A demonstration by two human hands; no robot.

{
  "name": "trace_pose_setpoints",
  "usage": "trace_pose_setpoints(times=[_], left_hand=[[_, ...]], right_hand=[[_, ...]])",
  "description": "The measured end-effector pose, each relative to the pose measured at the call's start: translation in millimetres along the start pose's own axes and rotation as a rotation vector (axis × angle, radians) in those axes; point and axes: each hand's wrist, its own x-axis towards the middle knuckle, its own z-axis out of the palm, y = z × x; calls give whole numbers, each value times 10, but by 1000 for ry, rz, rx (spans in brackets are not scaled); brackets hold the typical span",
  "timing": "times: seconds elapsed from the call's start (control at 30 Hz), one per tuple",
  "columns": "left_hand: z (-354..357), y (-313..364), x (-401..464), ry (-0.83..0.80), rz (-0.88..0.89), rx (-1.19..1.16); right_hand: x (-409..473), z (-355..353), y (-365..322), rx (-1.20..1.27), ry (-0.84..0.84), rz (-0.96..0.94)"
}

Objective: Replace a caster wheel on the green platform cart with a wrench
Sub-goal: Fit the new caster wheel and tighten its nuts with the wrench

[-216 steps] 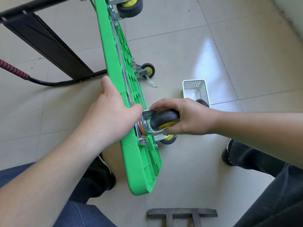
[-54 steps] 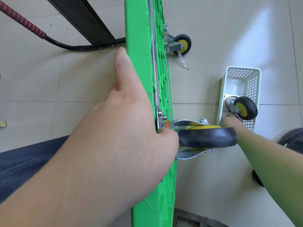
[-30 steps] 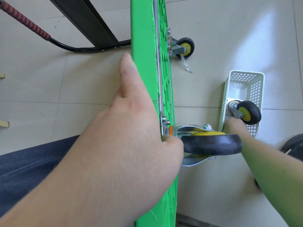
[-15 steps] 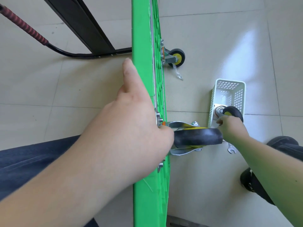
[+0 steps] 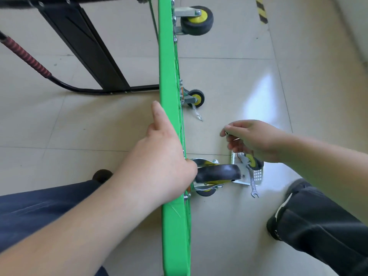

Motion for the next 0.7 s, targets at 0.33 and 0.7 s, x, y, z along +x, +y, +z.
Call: trace_pose_setpoints(times=[0.33,0.7], left_hand=[[-46,25,-27,-12,26,-26],[-42,27,-13,-27,-19,-43]], right_hand=[[-948,291,-507,-41,-111,-119],[-783,576,-506,-181,-79,-194]])
